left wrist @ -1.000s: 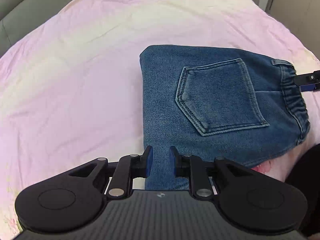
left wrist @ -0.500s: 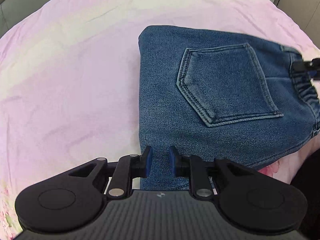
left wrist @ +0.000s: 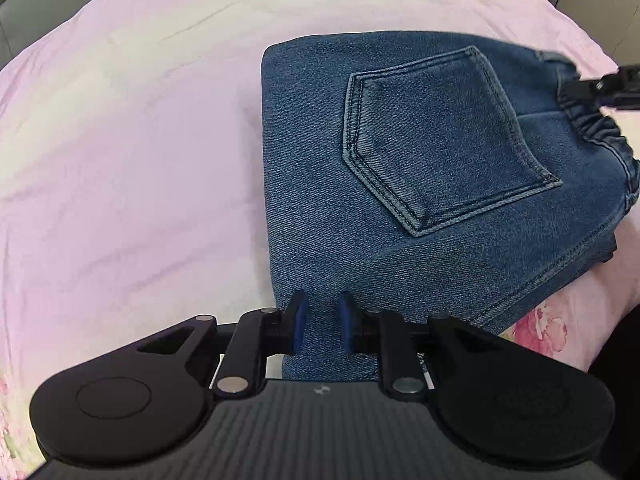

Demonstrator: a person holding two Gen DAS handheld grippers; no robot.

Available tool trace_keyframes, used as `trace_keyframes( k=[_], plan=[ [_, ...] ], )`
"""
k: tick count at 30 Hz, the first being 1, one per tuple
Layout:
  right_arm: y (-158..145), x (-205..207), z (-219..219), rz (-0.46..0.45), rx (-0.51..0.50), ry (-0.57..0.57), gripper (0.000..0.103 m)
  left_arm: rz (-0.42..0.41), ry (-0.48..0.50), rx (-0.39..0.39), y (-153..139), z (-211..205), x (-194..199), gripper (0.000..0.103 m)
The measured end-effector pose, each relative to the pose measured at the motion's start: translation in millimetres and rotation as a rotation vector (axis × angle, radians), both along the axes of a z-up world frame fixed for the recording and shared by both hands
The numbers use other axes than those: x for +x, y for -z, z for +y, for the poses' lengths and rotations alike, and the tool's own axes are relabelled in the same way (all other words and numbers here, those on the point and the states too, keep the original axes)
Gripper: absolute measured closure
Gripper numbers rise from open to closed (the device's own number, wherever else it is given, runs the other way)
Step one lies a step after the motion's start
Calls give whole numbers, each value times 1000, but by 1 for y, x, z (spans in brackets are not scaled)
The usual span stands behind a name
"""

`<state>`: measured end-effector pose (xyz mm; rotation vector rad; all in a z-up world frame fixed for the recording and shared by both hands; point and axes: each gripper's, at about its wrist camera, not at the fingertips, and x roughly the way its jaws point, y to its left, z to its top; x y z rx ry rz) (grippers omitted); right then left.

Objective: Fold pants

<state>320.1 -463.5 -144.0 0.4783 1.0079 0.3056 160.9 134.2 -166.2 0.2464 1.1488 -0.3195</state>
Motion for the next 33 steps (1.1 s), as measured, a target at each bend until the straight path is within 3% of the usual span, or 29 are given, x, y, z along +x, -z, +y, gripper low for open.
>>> trace_keyframes(
  k=[4,6,8,10,15,19,23,25,30,33],
  plan=[
    [13,-1,7,3,-80,1,91,7,-6,-33,-2,9,2,80],
    [2,-1,16,-6,-121,-22,89,-7,-5,-36,-8,10,-2,80],
    [-14,-9,22,-30,-160,-57,81,-33,-6,-60,-16,21,-8,80],
    [-32,-24,35,-92,-238,-107,74,-62,-7,-101,-24,24,-16,80],
    [-64,-78,70,-242,-333,-259,75,-74,6,-125,-30,32,-31,78],
    [-48,-102,94,-246,-435,-334,75,-61,37,-65,-15,29,-39,73],
    [-17,-110,94,-192,-504,-322,75,-42,30,-24,1,34,-43,63],
    [-7,-105,90,-158,-477,-289,75,-12,2,-53,7,40,-41,63],
    [11,-93,89,-132,-522,-283,78,41,-47,-116,19,56,-37,63],
    [11,-90,89,-123,-518,-277,77,58,-28,-98,19,62,-45,63]
  ],
)
